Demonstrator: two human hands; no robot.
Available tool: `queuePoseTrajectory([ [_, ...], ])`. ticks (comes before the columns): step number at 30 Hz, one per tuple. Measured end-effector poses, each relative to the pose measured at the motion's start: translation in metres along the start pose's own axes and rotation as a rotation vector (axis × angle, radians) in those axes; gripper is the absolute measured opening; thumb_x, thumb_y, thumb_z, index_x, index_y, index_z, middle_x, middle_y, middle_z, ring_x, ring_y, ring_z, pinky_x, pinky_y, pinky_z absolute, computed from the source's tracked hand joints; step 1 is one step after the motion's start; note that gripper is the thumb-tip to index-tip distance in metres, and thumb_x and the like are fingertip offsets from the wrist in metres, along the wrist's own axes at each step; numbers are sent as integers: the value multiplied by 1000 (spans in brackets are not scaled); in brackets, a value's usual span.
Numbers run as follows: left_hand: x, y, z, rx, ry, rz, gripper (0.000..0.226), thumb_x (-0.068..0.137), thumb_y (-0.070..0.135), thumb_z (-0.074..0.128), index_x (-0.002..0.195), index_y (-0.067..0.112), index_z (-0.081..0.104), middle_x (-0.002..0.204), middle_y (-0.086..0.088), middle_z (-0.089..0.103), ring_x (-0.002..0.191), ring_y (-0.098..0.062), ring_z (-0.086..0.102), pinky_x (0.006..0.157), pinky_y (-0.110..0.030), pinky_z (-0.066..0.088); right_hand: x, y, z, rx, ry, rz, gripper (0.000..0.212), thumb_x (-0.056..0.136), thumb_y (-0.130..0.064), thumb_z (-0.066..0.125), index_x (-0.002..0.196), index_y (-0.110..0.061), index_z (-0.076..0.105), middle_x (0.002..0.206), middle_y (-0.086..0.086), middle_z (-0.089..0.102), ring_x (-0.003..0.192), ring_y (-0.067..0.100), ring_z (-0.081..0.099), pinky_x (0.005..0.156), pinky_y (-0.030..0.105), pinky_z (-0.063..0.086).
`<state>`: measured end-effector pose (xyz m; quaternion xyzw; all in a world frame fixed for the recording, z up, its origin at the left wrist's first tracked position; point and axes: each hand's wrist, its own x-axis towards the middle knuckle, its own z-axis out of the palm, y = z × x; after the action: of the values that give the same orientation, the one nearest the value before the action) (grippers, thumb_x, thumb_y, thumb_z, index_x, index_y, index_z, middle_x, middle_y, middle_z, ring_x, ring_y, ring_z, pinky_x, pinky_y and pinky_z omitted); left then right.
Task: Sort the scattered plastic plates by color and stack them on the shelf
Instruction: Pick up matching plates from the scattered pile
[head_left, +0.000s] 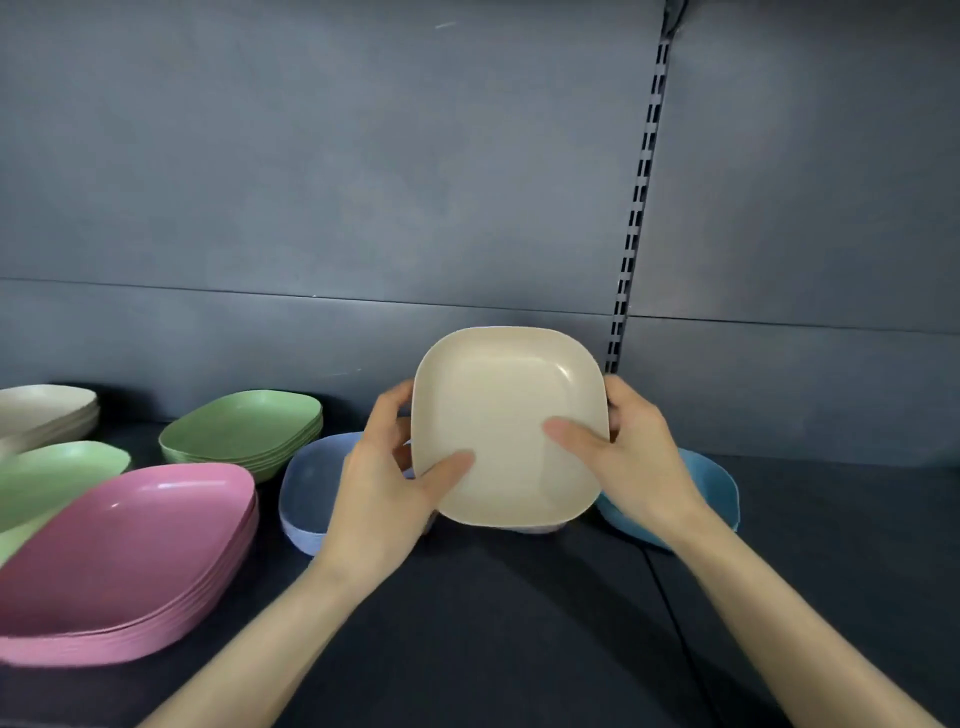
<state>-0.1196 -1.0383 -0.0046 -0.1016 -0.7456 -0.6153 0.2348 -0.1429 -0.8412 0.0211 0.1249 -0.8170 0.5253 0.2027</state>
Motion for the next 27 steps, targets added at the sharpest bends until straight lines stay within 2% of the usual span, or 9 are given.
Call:
queuePoseTrajectory([
  [4,2,4,-54,57,130,88,63,74,7,77,115,42,44,91,10,65,83,-7,65,72,-23,52,7,-32,47,28,7,-87,40,79,-20,72,108,-32,47,92,-13,69,91,13,63,78,35,52],
  [7,7,2,-102,82,182,116,58,77,8,74,106,48,43,94,17,63,82,-3,65,66,-17,52,11,-56,91,62,-47,-135,48,80,-18,71,115,-40,45,98,-16,67,94,10,62,78,29,51],
  [9,11,-3,-140,120,189,133,56,78,8,73,109,45,45,101,18,62,85,-2,64,66,-16,52,15,-72,124,61,-62,-164,51,80,-18,71,117,-41,45,101,-16,66,92,10,62,77,28,51],
  [12,21,-18,-204,188,180,134,58,76,8,74,121,33,48,106,13,62,91,-8,64,73,-25,53,19,-99,178,21,-90,-192,51,80,-18,68,121,-37,44,97,-13,65,89,10,61,70,25,52],
  [15,33,-37,-268,233,172,84,60,75,5,75,123,30,49,107,13,61,89,-10,65,76,-25,52,23,-121,240,-11,-122,-171,49,79,-17,68,118,-33,43,92,-6,66,88,16,60,72,32,52],
  [19,51,-63,-342,298,154,31,61,74,2,74,126,25,50,104,15,60,90,-5,62,71,-12,47,34,-143,319,-104,-167,-126,47,75,-21,69,108,-34,38,93,-1,66,94,24,57,76,38,50],
  [21,63,-75,-371,323,146,19,63,73,3,74,127,24,50,104,14,60,93,-12,61,70,-17,49,41,-152,348,-153,-177,-116,46,73,-22,70,104,-31,38,96,-1,64,94,26,57,79,42,50],
  [24,85,-88,-403,373,134,17,64,71,3,76,126,24,52,101,16,59,95,-16,60,80,-27,49,56,-165,383,-216,-204,-73,47,73,-21,71,105,-22,38,100,2,62,94,29,57,79,44,51],
  [27,109,-101,-428,409,112,-6,64,71,1,76,127,23,52,97,16,59,93,-19,60,83,-33,50,74,-173,414,-259,-270,10,49,71,-22,73,107,-15,40,101,7,61,89,31,59,67,44,54],
])
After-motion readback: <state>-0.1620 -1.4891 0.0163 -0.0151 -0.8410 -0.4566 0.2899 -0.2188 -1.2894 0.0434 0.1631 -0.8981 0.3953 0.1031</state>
